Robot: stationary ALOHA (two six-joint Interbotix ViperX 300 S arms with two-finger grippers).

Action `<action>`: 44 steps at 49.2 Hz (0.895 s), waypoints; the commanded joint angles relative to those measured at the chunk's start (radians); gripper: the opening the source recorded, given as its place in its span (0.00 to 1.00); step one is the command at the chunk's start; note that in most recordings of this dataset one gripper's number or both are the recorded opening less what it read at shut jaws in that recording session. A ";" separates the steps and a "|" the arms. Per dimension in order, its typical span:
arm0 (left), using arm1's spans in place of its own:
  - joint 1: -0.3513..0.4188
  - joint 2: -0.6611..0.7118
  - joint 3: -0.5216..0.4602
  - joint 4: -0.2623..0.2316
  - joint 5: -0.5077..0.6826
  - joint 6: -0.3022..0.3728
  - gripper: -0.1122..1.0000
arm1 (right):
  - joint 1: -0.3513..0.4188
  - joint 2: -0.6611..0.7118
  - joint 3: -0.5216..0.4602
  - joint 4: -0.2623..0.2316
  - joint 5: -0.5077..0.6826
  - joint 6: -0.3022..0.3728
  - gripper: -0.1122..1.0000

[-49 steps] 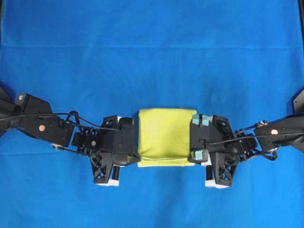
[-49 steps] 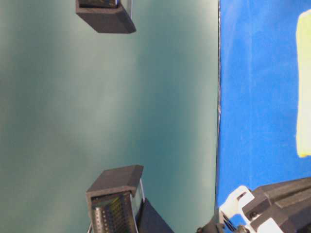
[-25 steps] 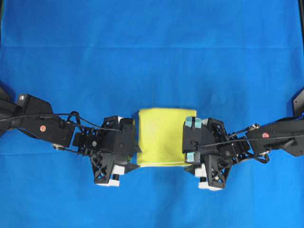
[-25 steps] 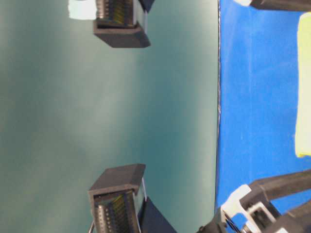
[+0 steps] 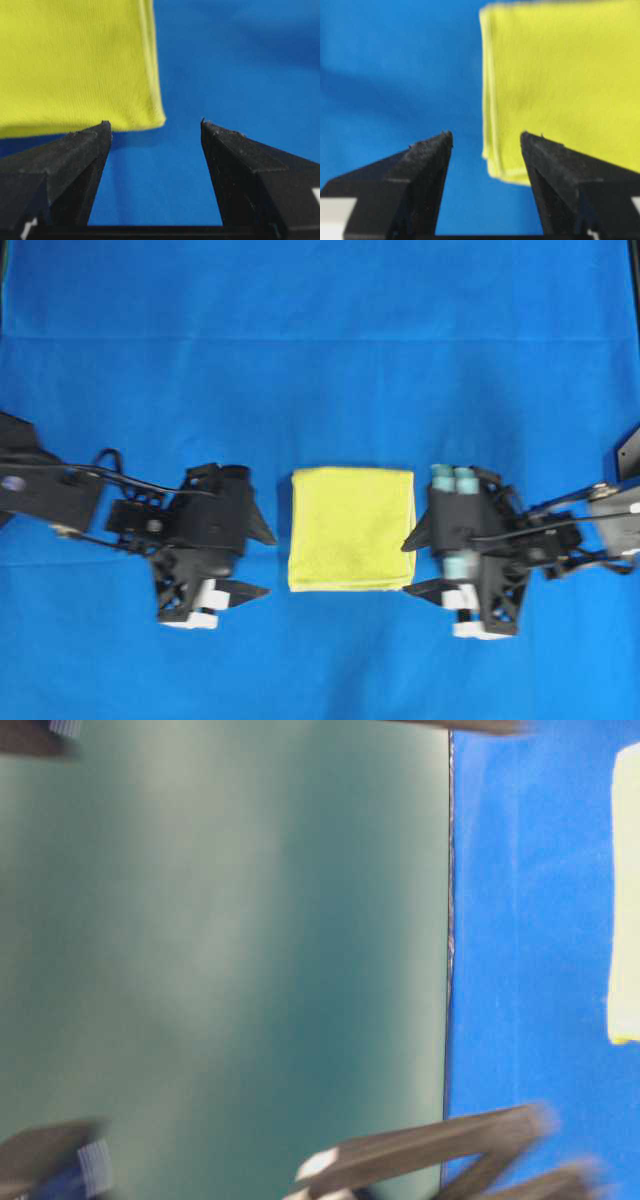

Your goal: Fold the yellow towel.

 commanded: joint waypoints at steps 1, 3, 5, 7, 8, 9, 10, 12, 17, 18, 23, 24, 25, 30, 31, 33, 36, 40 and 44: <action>-0.002 -0.106 0.009 0.003 0.003 0.014 0.71 | -0.023 -0.092 0.003 -0.055 -0.003 0.000 0.64; -0.002 -0.146 0.023 0.005 0.000 0.029 0.71 | -0.032 -0.121 0.012 -0.075 -0.003 0.000 0.64; 0.000 -0.184 0.040 0.005 0.000 0.054 0.71 | -0.046 -0.150 0.025 -0.094 -0.003 0.000 0.64; 0.005 -0.224 0.061 0.005 -0.006 0.080 0.71 | -0.060 -0.179 0.037 -0.107 -0.006 0.002 0.64; 0.008 -0.244 0.074 0.005 -0.011 0.094 0.71 | -0.067 -0.193 0.044 -0.115 -0.009 0.002 0.64; 0.011 -0.264 0.086 0.005 -0.017 0.104 0.71 | -0.075 -0.206 0.052 -0.123 -0.012 0.000 0.64; 0.015 -0.285 0.100 0.005 -0.026 0.115 0.71 | -0.083 -0.221 0.060 -0.127 -0.015 0.002 0.64; 0.026 -0.328 0.129 0.005 -0.048 0.129 0.71 | -0.098 -0.250 0.077 -0.140 -0.021 0.002 0.64; 0.058 -0.436 0.201 0.005 -0.094 0.144 0.71 | -0.121 -0.331 0.114 -0.169 -0.028 0.000 0.64; 0.063 -0.459 0.213 0.005 -0.098 0.144 0.71 | -0.123 -0.348 0.121 -0.173 -0.029 0.000 0.64; 0.086 -0.571 0.275 0.005 -0.110 0.155 0.71 | -0.130 -0.437 0.169 -0.201 -0.029 0.000 0.64; 0.091 -0.592 0.287 0.005 -0.114 0.155 0.71 | -0.132 -0.454 0.181 -0.206 -0.031 0.000 0.64; 0.095 -0.615 0.299 0.005 -0.114 0.156 0.71 | -0.137 -0.476 0.192 -0.207 -0.032 0.000 0.64; 0.127 -0.716 0.367 0.005 -0.114 0.156 0.71 | -0.163 -0.566 0.259 -0.210 -0.051 0.000 0.64; 0.135 -0.735 0.382 0.005 -0.114 0.156 0.71 | -0.172 -0.583 0.276 -0.210 -0.057 0.002 0.64; 0.150 -0.770 0.411 0.005 -0.115 0.156 0.71 | -0.190 -0.621 0.308 -0.210 -0.072 0.002 0.64; 0.179 -0.830 0.465 0.005 -0.115 0.156 0.71 | -0.218 -0.676 0.364 -0.210 -0.103 0.002 0.64; 0.209 -0.893 0.526 0.005 -0.115 0.155 0.71 | -0.262 -0.749 0.445 -0.207 -0.152 0.003 0.64; 0.225 -0.953 0.588 0.003 -0.124 0.153 0.71 | -0.301 -0.802 0.509 -0.207 -0.187 0.011 0.64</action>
